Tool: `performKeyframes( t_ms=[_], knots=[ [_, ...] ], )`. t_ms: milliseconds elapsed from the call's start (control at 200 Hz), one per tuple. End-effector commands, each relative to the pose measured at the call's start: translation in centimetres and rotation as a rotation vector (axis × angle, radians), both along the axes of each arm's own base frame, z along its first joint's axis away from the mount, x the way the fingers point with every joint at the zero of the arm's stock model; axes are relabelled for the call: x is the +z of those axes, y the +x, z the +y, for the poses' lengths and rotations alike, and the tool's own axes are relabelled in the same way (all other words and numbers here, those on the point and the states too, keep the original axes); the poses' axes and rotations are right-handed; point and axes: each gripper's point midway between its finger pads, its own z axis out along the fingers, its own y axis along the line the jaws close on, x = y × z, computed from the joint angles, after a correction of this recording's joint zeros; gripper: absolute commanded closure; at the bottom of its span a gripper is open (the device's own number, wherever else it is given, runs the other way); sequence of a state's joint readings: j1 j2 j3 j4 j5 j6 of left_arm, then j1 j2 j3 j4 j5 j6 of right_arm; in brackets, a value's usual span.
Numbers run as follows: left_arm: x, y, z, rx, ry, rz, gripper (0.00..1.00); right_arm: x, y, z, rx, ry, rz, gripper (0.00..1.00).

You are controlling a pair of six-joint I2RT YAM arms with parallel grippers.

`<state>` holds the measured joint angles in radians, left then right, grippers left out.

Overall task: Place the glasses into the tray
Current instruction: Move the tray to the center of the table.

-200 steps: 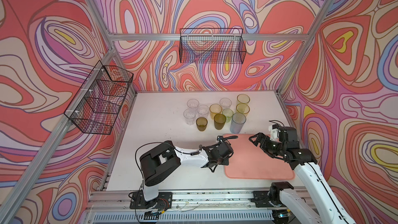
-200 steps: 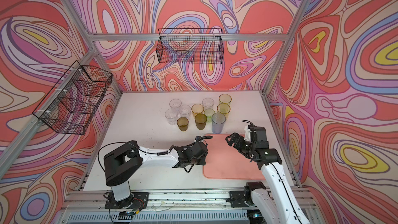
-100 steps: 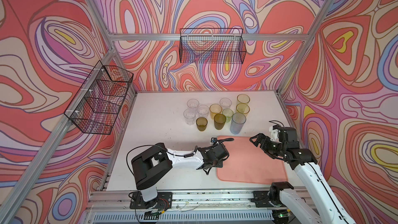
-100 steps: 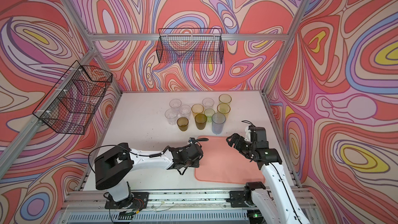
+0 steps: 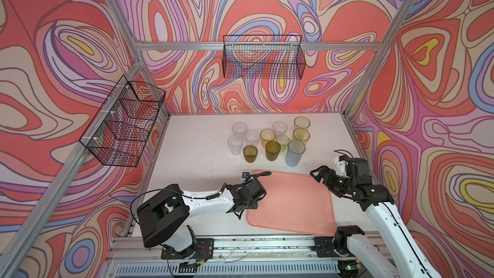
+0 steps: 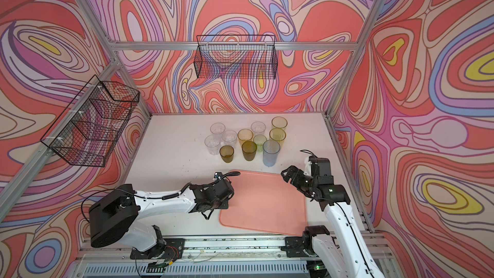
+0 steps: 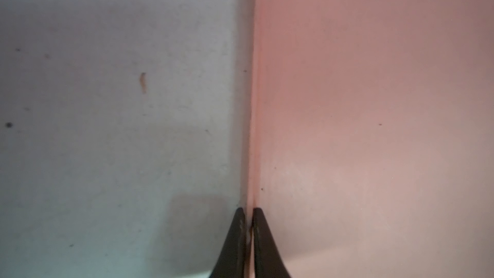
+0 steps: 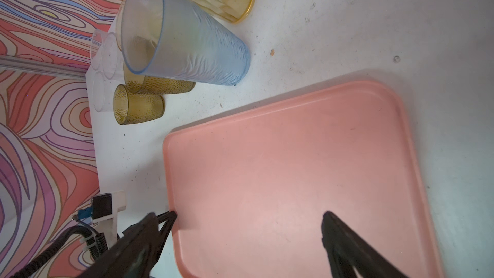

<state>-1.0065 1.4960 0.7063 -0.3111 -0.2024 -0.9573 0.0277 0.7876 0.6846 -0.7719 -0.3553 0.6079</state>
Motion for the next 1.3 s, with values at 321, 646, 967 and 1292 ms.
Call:
performKeyframes(
  t_ms=[321, 646, 967, 1292],
  knots=[
    [-0.1, 0.2, 9.5, 0.204, 0.135, -0.03, 0.93, 0.8, 0.6, 0.0, 0.003, -0.006, -0.022, 0.02],
    [1.4, 1.4, 10.4, 0.141, 0.207, -0.081, 0.91, 0.8, 0.8, -0.1, -0.004, -0.007, -0.02, 0.03],
    [1.2, 2.0, 10.3, 0.126, 0.225, -0.055, 0.8, 1.0, 0.8, -0.1, -0.009, -0.009, -0.025, 0.03],
    [7.8, 3.6, 9.7, 0.112, 0.181, -0.177, 0.44, 0.6, 1.7, 0.3, 0.003, 0.013, -0.024, 0.02]
  ],
)
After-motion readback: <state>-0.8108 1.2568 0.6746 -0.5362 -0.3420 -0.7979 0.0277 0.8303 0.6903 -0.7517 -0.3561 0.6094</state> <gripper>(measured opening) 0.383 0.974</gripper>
